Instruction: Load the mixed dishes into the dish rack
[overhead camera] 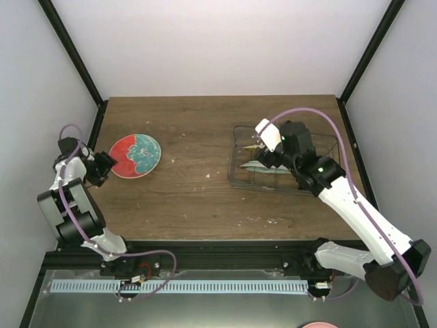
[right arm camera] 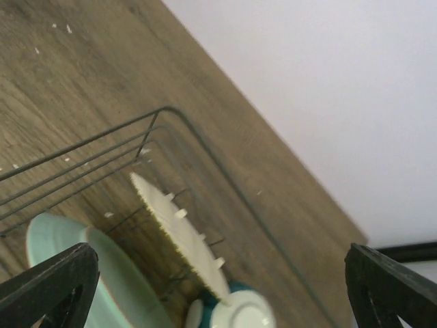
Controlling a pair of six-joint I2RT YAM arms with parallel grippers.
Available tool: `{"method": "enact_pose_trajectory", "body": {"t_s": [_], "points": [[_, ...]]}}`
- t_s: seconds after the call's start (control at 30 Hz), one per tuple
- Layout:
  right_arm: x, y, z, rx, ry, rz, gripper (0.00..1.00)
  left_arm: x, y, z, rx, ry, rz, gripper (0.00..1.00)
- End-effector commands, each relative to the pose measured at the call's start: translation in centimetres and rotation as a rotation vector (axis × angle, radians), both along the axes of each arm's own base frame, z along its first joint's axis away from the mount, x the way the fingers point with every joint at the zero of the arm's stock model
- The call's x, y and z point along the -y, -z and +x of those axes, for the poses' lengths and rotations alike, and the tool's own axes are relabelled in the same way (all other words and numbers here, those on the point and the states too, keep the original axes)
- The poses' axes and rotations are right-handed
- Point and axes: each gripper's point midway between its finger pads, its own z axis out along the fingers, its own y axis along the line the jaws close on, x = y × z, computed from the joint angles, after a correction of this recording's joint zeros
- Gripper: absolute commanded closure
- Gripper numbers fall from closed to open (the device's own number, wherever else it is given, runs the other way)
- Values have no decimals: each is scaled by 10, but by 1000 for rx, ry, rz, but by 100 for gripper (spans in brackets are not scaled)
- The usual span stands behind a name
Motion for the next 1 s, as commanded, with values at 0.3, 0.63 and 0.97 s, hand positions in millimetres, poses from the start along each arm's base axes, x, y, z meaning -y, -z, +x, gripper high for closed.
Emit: {"method": "enact_pose_trajectory", "body": {"t_s": [0.3,0.63,0.97], "points": [[9,39,-17,-245,213,201,0,-14,33,21,22,-28,-85,28],[18,37,-30,-277,263,252,0,-11,70,27,19,-80,-161,29],[11,30,-35,-305,259,322,1,2,90,32,87,-93,-252,35]]}}
